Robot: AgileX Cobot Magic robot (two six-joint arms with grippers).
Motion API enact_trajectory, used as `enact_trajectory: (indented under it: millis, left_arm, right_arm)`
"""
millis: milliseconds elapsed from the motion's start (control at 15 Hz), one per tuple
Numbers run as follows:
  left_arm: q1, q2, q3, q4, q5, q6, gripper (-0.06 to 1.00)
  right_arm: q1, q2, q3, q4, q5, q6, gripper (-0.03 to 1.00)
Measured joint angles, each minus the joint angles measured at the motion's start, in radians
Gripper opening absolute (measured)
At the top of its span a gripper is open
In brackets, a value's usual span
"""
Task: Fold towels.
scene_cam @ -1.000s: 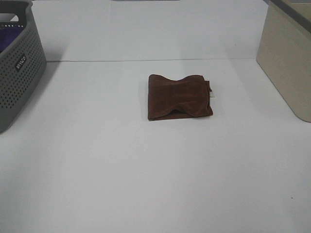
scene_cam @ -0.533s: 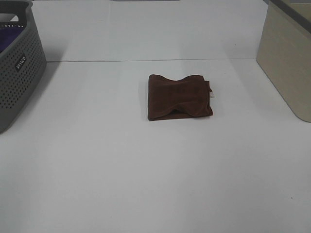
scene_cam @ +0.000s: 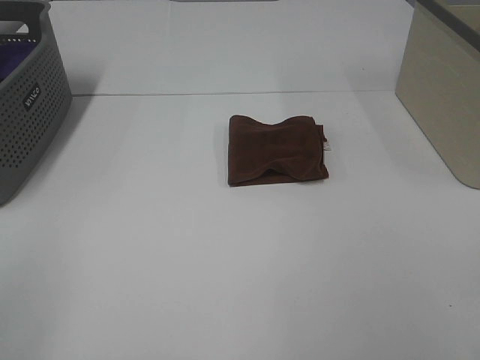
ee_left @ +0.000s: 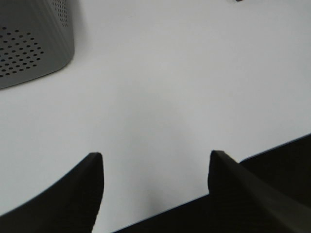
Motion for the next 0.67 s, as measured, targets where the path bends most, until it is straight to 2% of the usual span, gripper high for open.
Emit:
enact_trajectory:
  millis: [667]
  left_arm:
    - [0.000, 0.000, 0.000, 0.000, 0.000, 0.000, 0.59]
  right_arm:
    - [0.000, 0.000, 0.000, 0.000, 0.000, 0.000, 0.81]
